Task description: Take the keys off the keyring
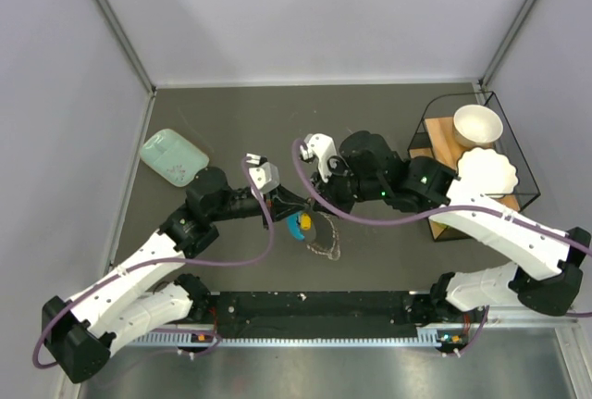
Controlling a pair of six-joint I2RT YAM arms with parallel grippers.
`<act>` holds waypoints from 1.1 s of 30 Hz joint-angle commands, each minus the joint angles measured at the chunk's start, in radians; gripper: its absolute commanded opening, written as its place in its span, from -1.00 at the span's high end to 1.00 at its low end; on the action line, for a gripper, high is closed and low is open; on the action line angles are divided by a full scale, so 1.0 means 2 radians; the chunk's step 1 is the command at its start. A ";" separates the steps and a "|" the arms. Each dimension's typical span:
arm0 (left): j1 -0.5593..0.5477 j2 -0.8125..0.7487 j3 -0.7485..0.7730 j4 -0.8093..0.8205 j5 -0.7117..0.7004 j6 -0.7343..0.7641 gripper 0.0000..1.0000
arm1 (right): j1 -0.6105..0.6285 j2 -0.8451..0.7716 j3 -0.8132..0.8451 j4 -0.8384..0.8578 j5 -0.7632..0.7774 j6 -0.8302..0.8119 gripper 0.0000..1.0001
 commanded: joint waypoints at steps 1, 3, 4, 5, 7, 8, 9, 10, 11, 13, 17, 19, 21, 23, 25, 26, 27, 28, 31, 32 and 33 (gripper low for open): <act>-0.003 -0.008 0.019 0.010 -0.011 0.003 1.00 | -0.006 -0.032 -0.013 0.036 0.017 -0.009 1.00; -0.003 -0.016 0.019 0.002 -0.024 0.006 1.00 | -0.016 -0.036 -0.021 0.036 0.019 -0.012 1.00; -0.002 -0.019 0.017 0.002 -0.027 0.003 1.00 | -0.016 -0.038 -0.028 0.036 0.023 -0.014 1.00; -0.002 -0.024 0.017 0.004 -0.042 -0.007 1.00 | -0.018 -0.041 -0.032 0.036 0.027 -0.020 1.00; -0.002 -0.029 0.016 0.012 -0.042 -0.018 1.00 | -0.017 -0.041 -0.043 0.039 0.026 -0.028 1.00; -0.001 -0.031 0.017 0.015 -0.037 -0.023 1.00 | -0.018 -0.041 -0.048 0.041 0.024 -0.028 1.00; -0.001 -0.031 0.019 0.020 -0.032 -0.028 1.00 | -0.019 -0.040 -0.052 0.042 0.026 -0.042 1.00; -0.001 -0.031 0.020 0.021 -0.029 -0.030 1.00 | -0.019 -0.039 -0.061 0.045 0.028 -0.045 1.00; -0.001 -0.031 0.022 0.022 -0.027 -0.033 1.00 | -0.019 -0.040 -0.065 0.048 0.023 -0.054 1.00; -0.001 -0.031 0.022 0.028 -0.017 -0.040 1.00 | -0.019 -0.042 -0.081 0.055 0.020 -0.059 1.00; 0.000 -0.032 0.022 0.028 -0.002 -0.046 1.00 | -0.019 -0.050 -0.099 0.072 0.045 -0.065 1.00; 0.003 -0.033 0.021 0.019 0.003 -0.043 1.00 | -0.019 -0.058 -0.112 0.078 0.057 -0.068 1.00; 0.008 -0.034 0.017 0.018 0.011 -0.044 1.00 | -0.019 -0.066 -0.120 0.090 0.072 -0.074 1.00; 0.010 -0.034 0.017 0.017 0.031 -0.047 1.00 | -0.019 -0.070 -0.129 0.097 0.082 -0.078 1.00; 0.010 -0.035 0.018 0.017 0.041 -0.049 1.00 | -0.018 -0.076 -0.134 0.107 0.099 -0.084 1.00; 0.010 -0.034 0.020 0.011 0.050 -0.045 1.00 | -0.019 -0.078 -0.134 0.110 0.105 -0.088 0.96; 0.010 -0.034 0.022 0.005 0.054 -0.040 1.00 | -0.019 -0.079 -0.134 0.111 0.108 -0.089 0.91; 0.010 -0.031 0.024 -0.004 0.056 -0.035 1.00 | -0.018 -0.080 -0.131 0.114 0.112 -0.091 0.87; 0.010 -0.024 0.036 -0.042 0.059 -0.012 1.00 | -0.019 -0.084 -0.130 0.119 0.105 -0.098 0.84; 0.010 -0.023 0.039 -0.047 0.064 -0.008 1.00 | -0.019 -0.084 -0.130 0.120 0.099 -0.102 0.84; 0.010 -0.024 0.039 -0.050 0.066 -0.006 1.00 | -0.018 -0.084 -0.129 0.121 0.098 -0.103 0.83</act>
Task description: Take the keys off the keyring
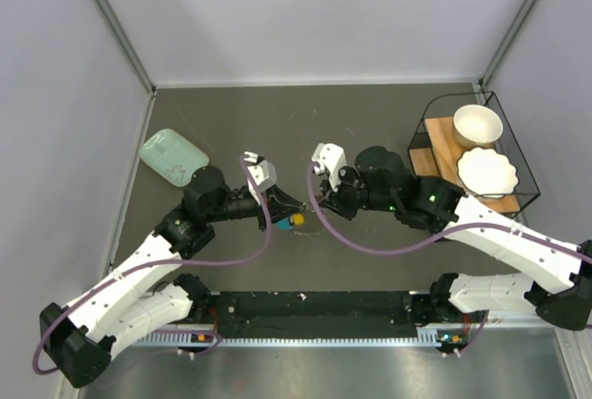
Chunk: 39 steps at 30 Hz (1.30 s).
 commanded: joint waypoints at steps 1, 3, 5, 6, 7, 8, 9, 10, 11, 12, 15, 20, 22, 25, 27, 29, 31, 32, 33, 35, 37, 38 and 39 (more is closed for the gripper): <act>-0.003 -0.010 0.035 -0.004 0.066 0.015 1.00 | -0.014 -0.012 -0.001 0.001 0.061 -0.028 0.83; -0.003 -0.010 0.033 -0.004 0.064 0.016 1.00 | -0.014 -0.012 0.000 0.002 0.053 -0.035 1.00; -0.003 -0.012 0.032 -0.002 0.063 0.015 1.00 | -0.014 -0.012 -0.005 0.004 0.054 -0.040 1.00; -0.003 -0.013 0.032 -0.003 0.060 0.014 1.00 | -0.013 -0.012 -0.007 0.006 0.054 -0.040 1.00; -0.003 -0.013 0.032 -0.001 0.058 0.013 1.00 | -0.014 -0.012 -0.010 0.007 0.053 -0.041 1.00; -0.003 -0.015 0.031 0.002 0.055 0.009 1.00 | -0.013 -0.011 -0.013 0.008 0.050 -0.044 1.00; -0.003 -0.016 0.030 0.007 0.053 0.006 1.00 | -0.014 -0.014 -0.017 0.013 0.050 -0.047 1.00; -0.003 -0.019 0.028 0.012 0.046 0.001 1.00 | -0.014 -0.015 -0.030 0.018 0.037 -0.048 1.00; -0.003 -0.023 0.022 0.033 0.041 -0.013 1.00 | -0.014 -0.019 -0.038 0.026 0.029 -0.048 1.00; -0.002 -0.026 0.019 0.043 0.039 -0.020 1.00 | -0.014 -0.022 -0.056 0.042 0.021 -0.050 1.00; 0.001 -0.033 0.005 0.095 0.039 -0.056 1.00 | -0.014 -0.039 -0.088 0.084 -0.017 -0.054 1.00; 0.002 -0.026 0.000 0.122 0.064 -0.080 1.00 | -0.013 -0.059 -0.107 0.116 -0.019 -0.044 0.96; 0.002 -0.026 -0.003 0.127 0.066 -0.079 1.00 | -0.014 -0.064 -0.110 0.118 -0.011 -0.040 0.93; 0.003 -0.030 -0.013 0.145 0.066 -0.089 1.00 | -0.014 -0.076 -0.119 0.121 -0.004 -0.041 0.96; 0.007 -0.030 -0.014 0.157 0.070 -0.105 1.00 | -0.014 -0.083 -0.135 0.130 -0.002 -0.042 1.00; 0.007 -0.030 -0.016 0.170 0.071 -0.112 1.00 | -0.014 -0.089 -0.147 0.145 -0.004 -0.040 1.00; 0.007 -0.029 -0.016 0.169 0.073 -0.112 1.00 | -0.014 -0.093 -0.157 0.149 -0.006 -0.031 0.84; 0.008 -0.028 -0.016 0.166 0.076 -0.106 1.00 | -0.014 -0.095 -0.158 0.149 -0.007 -0.027 0.71; 0.008 -0.026 -0.015 0.163 0.079 -0.101 1.00 | -0.013 -0.101 -0.155 0.149 -0.010 -0.023 0.58; 0.009 -0.022 -0.011 0.143 0.088 -0.083 1.00 | -0.014 -0.120 -0.151 0.148 -0.019 -0.014 0.39; 0.011 -0.020 -0.007 0.131 0.101 -0.073 1.00 | -0.014 -0.139 -0.150 0.148 -0.023 -0.009 0.36; 0.011 -0.020 -0.007 0.127 0.104 -0.070 1.00 | -0.014 -0.147 -0.150 0.149 -0.024 -0.008 0.33; 0.012 -0.018 -0.003 0.123 0.113 -0.065 1.00 | -0.014 -0.160 -0.149 0.151 -0.027 -0.007 0.32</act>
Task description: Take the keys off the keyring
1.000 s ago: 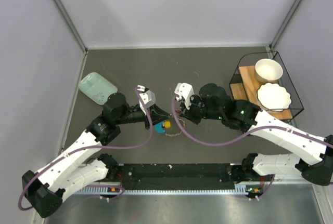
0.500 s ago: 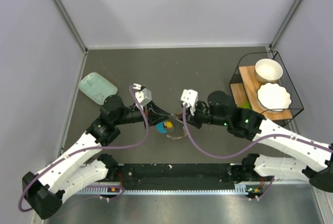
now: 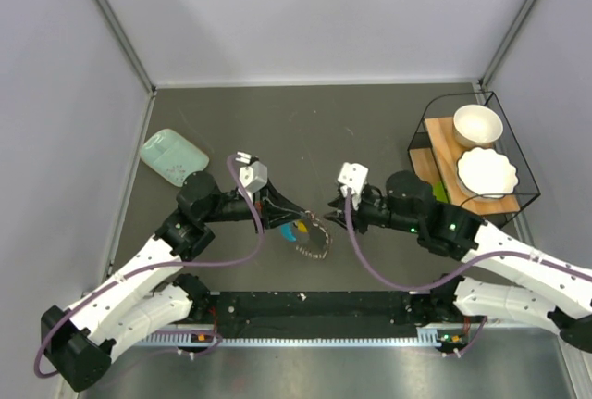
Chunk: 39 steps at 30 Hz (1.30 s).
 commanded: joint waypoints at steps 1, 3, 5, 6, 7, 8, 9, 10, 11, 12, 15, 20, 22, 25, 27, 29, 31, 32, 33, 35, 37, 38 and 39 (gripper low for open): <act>0.003 -0.005 0.024 0.020 0.044 0.023 1.00 | -0.007 -0.052 0.009 0.020 -0.004 0.015 0.31; 0.003 -0.001 0.027 0.016 0.058 0.027 1.00 | -0.007 -0.057 0.015 0.025 -0.014 0.017 0.30; 0.003 0.000 0.027 0.015 0.062 0.028 1.00 | -0.007 -0.056 0.019 0.035 -0.034 0.020 0.32; 0.003 0.000 0.027 0.015 0.065 0.027 1.00 | -0.007 -0.052 0.019 0.046 -0.046 0.024 0.32; 0.004 0.001 0.026 0.017 0.068 0.027 1.00 | -0.007 -0.049 0.019 0.051 -0.059 0.027 0.33; 0.003 0.002 0.025 0.018 0.069 0.027 1.00 | -0.007 -0.046 0.019 0.056 -0.073 0.027 0.34; 0.003 0.001 0.026 0.019 0.070 0.027 1.00 | -0.007 -0.042 0.019 0.062 -0.095 0.032 0.34; 0.003 0.002 0.026 0.019 0.074 0.027 1.00 | -0.007 -0.036 0.019 0.064 -0.104 0.033 0.34; 0.003 0.001 0.026 0.019 0.075 0.026 1.00 | -0.007 -0.034 0.019 0.067 -0.120 0.034 0.35; 0.003 0.001 0.027 0.019 0.078 0.026 1.00 | -0.007 -0.032 0.018 0.070 -0.127 0.037 0.35; 0.003 0.001 0.027 0.019 0.080 0.027 1.00 | -0.007 -0.026 0.014 0.086 -0.150 0.043 0.36; 0.003 -0.002 0.027 0.020 0.083 0.024 1.00 | -0.007 -0.015 0.013 0.092 -0.167 0.043 0.36; 0.003 -0.002 0.027 0.019 0.085 0.021 1.00 | -0.007 -0.012 0.012 0.093 -0.167 0.042 0.36; 0.003 -0.004 0.027 0.021 0.084 0.021 1.00 | -0.007 -0.006 0.013 0.093 -0.165 0.042 0.37; 0.003 -0.006 0.027 0.022 0.084 0.017 1.00 | -0.007 -0.003 0.013 0.092 -0.162 0.040 0.41; 0.003 -0.008 0.027 0.023 0.083 0.018 1.00 | -0.007 0.000 0.013 0.093 -0.158 0.039 0.49; 0.003 -0.008 0.027 0.023 0.084 0.017 1.00 | -0.007 0.001 0.010 0.093 -0.157 0.039 0.57; 0.003 -0.009 0.026 0.023 0.083 0.017 1.00 | -0.007 0.003 0.009 0.093 -0.157 0.039 0.63; 0.003 -0.009 0.025 0.023 0.082 0.016 1.00 | -0.006 0.003 0.008 0.093 -0.157 0.040 0.64; 0.003 -0.011 0.024 0.023 0.079 0.016 1.00 | -0.007 0.006 0.006 0.093 -0.160 0.043 0.63; 0.003 -0.011 0.024 0.023 0.078 0.017 1.00 | -0.007 0.009 0.006 0.093 -0.165 0.043 0.60; 0.003 -0.011 0.024 0.023 0.077 0.017 1.00 | -0.007 0.010 0.006 0.093 -0.168 0.044 0.60; 0.003 -0.011 0.024 0.025 0.078 0.017 1.00 | -0.007 0.011 0.007 0.093 -0.170 0.044 0.60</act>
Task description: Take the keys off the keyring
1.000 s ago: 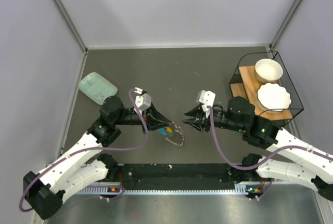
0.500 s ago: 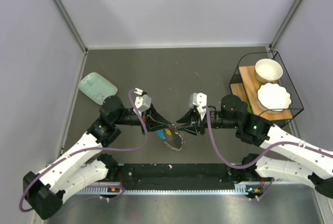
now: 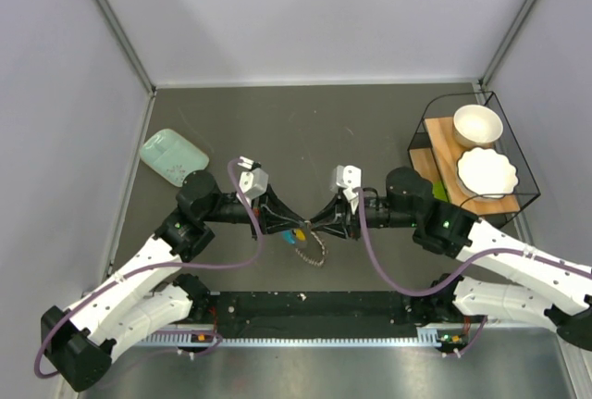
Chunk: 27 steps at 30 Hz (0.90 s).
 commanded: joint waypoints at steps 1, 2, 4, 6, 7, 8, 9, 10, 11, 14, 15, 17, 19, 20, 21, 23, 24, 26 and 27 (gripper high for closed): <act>0.001 -0.012 0.020 0.032 0.005 0.001 1.00 | -0.005 0.006 0.007 0.019 -0.012 0.005 0.70; 0.001 -0.011 0.020 0.033 0.005 0.001 1.00 | -0.005 0.007 0.007 0.020 -0.014 0.005 0.84; 0.001 -0.010 0.019 0.032 0.002 0.004 1.00 | -0.005 0.007 0.009 0.021 -0.014 0.004 1.00; 0.001 -0.009 0.018 0.024 -0.013 0.013 1.00 | -0.005 0.005 0.009 0.022 -0.010 0.005 1.00; 0.001 -0.009 0.020 0.007 -0.021 0.017 1.00 | -0.005 0.003 0.009 0.024 -0.006 0.007 1.00; 0.001 -0.008 0.023 0.001 -0.024 0.022 1.00 | -0.005 0.002 0.009 0.025 0.010 0.013 1.00; 0.001 -0.006 0.023 -0.006 -0.031 0.027 1.00 | -0.005 0.001 0.011 0.023 0.019 0.014 1.00; 0.001 -0.004 0.027 -0.025 -0.037 0.031 0.94 | -0.005 0.001 0.016 0.017 0.024 0.013 1.00; 0.001 -0.003 0.035 -0.041 -0.044 0.035 0.83 | -0.005 0.002 0.022 -0.006 0.038 0.007 1.00; 0.001 0.006 0.056 -0.098 -0.069 0.066 0.39 | -0.005 0.017 0.054 -0.051 0.077 -0.003 1.00; 0.001 0.008 0.063 -0.117 -0.077 0.074 0.36 | -0.005 0.023 0.064 -0.083 0.088 -0.004 1.00; 0.001 0.013 0.078 -0.146 -0.091 0.083 0.28 | -0.005 0.042 0.094 -0.116 0.098 -0.008 1.00; 0.001 0.013 0.083 -0.153 -0.087 0.087 0.03 | -0.005 0.058 0.119 -0.150 0.098 -0.009 1.00; 0.002 0.013 0.083 -0.154 -0.084 0.091 -0.03 | -0.005 0.063 0.127 -0.157 0.094 -0.009 1.00; 0.001 0.013 0.084 -0.157 -0.080 0.094 -0.04 | -0.005 0.069 0.143 -0.167 0.091 -0.009 1.00; 0.001 0.013 0.086 -0.162 -0.079 0.098 -0.04 | -0.005 0.086 0.161 -0.196 0.085 -0.007 1.00; 0.001 0.014 0.087 -0.162 -0.081 0.097 -0.04 | -0.005 0.092 0.179 -0.205 0.082 -0.006 1.00; 0.001 0.018 0.091 -0.167 -0.090 0.091 -0.04 | -0.005 0.108 0.199 -0.231 0.072 -0.005 1.00; 0.001 0.020 0.093 -0.170 -0.093 0.089 -0.04 | -0.005 0.113 0.214 -0.239 0.068 -0.005 1.00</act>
